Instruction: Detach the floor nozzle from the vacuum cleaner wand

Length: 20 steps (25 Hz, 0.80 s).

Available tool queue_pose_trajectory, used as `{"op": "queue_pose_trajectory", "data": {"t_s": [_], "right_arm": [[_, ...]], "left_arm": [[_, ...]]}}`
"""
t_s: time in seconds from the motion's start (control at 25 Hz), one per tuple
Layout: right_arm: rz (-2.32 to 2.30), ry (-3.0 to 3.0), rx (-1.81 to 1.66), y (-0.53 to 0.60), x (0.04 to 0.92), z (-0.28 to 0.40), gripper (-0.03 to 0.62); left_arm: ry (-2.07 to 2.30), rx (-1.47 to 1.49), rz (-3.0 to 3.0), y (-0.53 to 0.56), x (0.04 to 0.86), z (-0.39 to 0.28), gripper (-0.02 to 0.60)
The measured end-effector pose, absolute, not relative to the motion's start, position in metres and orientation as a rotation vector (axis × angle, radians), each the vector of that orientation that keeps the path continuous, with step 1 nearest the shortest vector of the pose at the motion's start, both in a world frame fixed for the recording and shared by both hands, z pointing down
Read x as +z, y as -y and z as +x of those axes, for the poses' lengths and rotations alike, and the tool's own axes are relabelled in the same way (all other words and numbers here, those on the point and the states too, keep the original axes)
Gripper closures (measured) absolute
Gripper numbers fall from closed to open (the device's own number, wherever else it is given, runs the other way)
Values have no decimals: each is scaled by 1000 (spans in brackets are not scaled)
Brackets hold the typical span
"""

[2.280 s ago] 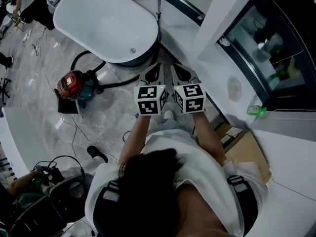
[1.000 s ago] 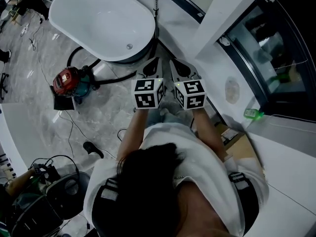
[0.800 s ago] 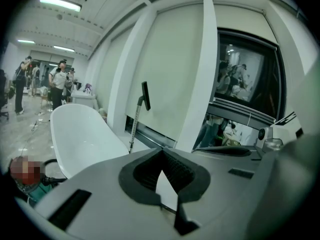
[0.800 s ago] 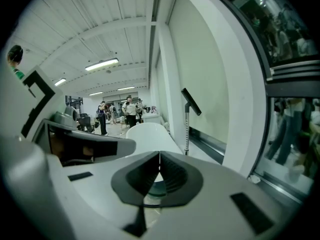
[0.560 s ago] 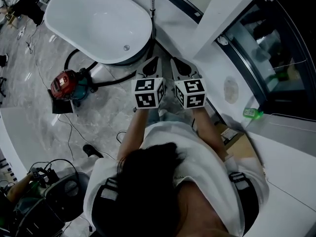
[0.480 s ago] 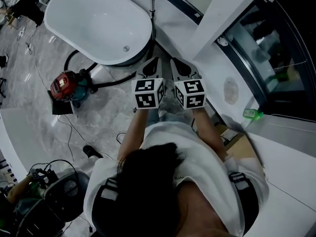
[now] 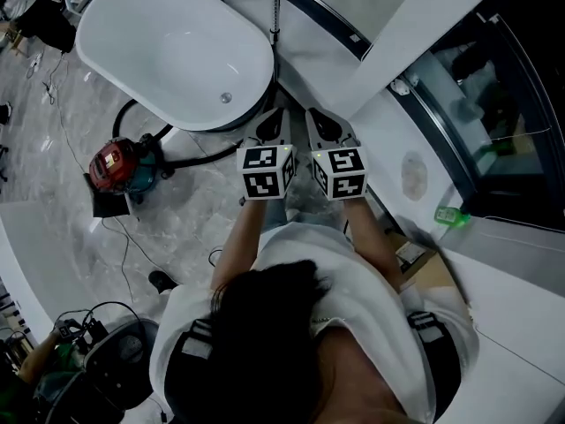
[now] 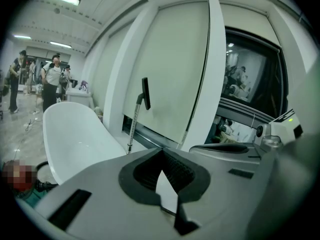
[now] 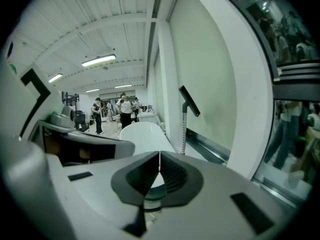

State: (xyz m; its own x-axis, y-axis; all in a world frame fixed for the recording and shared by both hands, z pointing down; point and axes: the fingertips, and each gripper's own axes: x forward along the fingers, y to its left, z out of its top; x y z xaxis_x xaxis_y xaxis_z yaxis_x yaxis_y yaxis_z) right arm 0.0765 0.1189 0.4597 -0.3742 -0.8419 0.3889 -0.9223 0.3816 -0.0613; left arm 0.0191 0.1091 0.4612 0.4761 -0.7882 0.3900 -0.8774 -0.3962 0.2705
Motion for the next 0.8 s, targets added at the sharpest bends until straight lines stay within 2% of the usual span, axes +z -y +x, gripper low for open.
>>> {"op": "queue_pose_trajectory", "data": {"t_s": [0.8], "right_arm": [[1633,2288,409,25,449,47,579]], "left_arm": [[1306,287,2366,33,447,-10,578]]}}
